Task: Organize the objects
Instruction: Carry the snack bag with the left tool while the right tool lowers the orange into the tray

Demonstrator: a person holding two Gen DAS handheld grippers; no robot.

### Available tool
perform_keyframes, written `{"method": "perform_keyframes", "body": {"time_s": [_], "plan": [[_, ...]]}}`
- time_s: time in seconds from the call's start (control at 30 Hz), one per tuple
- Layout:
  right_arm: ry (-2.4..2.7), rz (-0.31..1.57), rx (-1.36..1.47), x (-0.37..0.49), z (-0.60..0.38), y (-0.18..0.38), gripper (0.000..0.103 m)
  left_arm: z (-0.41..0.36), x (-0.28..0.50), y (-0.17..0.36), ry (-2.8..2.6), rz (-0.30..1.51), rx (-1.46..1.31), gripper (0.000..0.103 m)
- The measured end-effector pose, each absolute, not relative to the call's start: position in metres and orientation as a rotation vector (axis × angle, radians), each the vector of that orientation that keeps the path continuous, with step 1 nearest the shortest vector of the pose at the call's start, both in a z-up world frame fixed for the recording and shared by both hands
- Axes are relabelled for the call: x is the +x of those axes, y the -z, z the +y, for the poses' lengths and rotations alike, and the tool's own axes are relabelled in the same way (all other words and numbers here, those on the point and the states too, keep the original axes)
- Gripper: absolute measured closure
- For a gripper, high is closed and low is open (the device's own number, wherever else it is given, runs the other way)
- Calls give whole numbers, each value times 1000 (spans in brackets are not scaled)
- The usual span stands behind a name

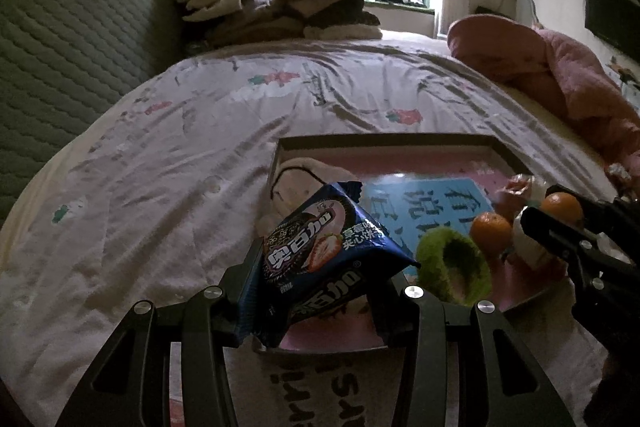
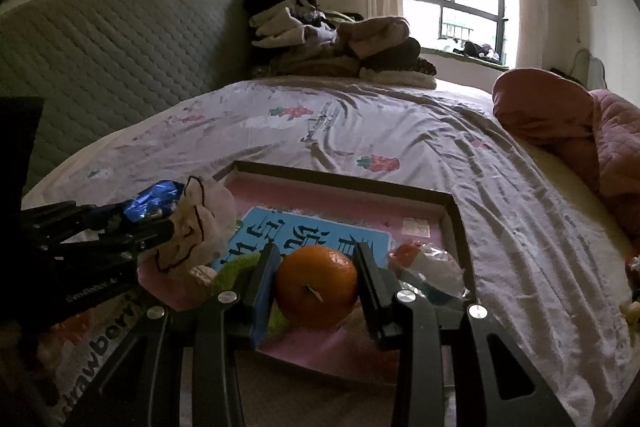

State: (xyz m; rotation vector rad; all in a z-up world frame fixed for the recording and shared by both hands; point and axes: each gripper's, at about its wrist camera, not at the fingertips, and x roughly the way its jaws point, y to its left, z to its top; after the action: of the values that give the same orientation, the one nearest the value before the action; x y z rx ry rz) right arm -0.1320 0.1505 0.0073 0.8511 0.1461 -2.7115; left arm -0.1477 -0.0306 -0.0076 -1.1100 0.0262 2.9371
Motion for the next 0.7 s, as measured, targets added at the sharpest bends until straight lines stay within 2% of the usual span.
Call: {"method": "perform_keyframes", "body": {"time_s": [0.7], "plan": [[2664, 178, 953, -139, 138, 22, 65, -21, -149, 30, -2875, 54, -1191, 56]]}}
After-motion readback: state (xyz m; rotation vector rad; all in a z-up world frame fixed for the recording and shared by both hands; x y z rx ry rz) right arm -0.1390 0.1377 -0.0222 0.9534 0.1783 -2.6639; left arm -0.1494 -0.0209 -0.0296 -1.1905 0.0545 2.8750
